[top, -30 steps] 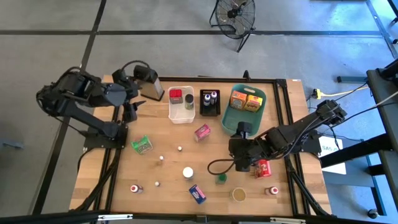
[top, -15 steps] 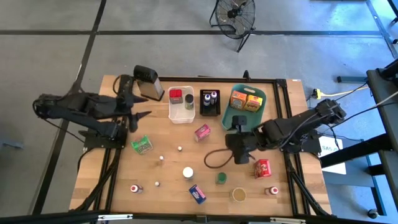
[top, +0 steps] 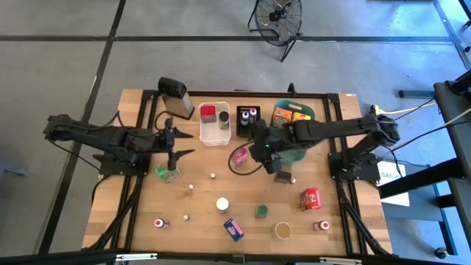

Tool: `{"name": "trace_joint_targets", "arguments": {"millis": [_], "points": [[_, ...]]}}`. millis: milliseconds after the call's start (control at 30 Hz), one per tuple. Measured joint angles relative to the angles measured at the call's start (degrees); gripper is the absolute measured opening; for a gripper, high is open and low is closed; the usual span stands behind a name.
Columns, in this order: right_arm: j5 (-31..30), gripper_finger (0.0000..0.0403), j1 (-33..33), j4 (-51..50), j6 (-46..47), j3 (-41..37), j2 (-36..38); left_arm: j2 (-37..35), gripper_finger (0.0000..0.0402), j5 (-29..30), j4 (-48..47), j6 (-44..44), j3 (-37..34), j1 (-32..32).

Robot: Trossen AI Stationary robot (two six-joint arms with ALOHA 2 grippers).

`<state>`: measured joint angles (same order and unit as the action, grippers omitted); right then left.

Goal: Pick & Place Kitchen Items
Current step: Put the purple cereal box into the green bin

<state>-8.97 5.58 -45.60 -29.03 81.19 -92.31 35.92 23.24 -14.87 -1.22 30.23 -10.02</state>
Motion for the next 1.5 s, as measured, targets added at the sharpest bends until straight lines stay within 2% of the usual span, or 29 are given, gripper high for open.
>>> {"name": "trace_joint_targets", "arguments": {"millis": [167,300,467,533,700,967,1500], "points": [[-0.7,0.0347,-0.6,0.9,-5.8,0.0,-4.8,0.0,0.0237,-0.3,5.9,1.5,-3.1,0.0],[0.1,0.0347,-0.6,8.5,-4.6,0.0,-7.4,0.0,0.0237,-2.9,8.8,2.0,-5.3,0.0],[-6.8,0.0346,-0.7,14.3,-8.4,0.0,-8.0,-0.1,0.0237,-6.4,11.2,2.6,-7.5,-0.2],[-5.8,0.0346,-1.2,13.6,-9.2,0.0,-8.0,-0.2,0.0237,-6.8,12.4,2.7,-8.4,-0.6],[3.1,0.0346,-2.2,7.1,-9.4,2.3,-8.0,-0.1,0.0237,-6.8,13.8,3.6,-9.4,-1.2],[3.6,0.0345,-2.4,5.7,-9.5,3.6,-9.1,-0.1,0.0237,-5.2,20.5,11.9,-9.4,-1.1],[4.9,0.0345,-3.4,5.6,-11.4,3.5,-15.1,1.7,0.0237,-4.6,19.4,9.1,-9.4,-1.1]]}}
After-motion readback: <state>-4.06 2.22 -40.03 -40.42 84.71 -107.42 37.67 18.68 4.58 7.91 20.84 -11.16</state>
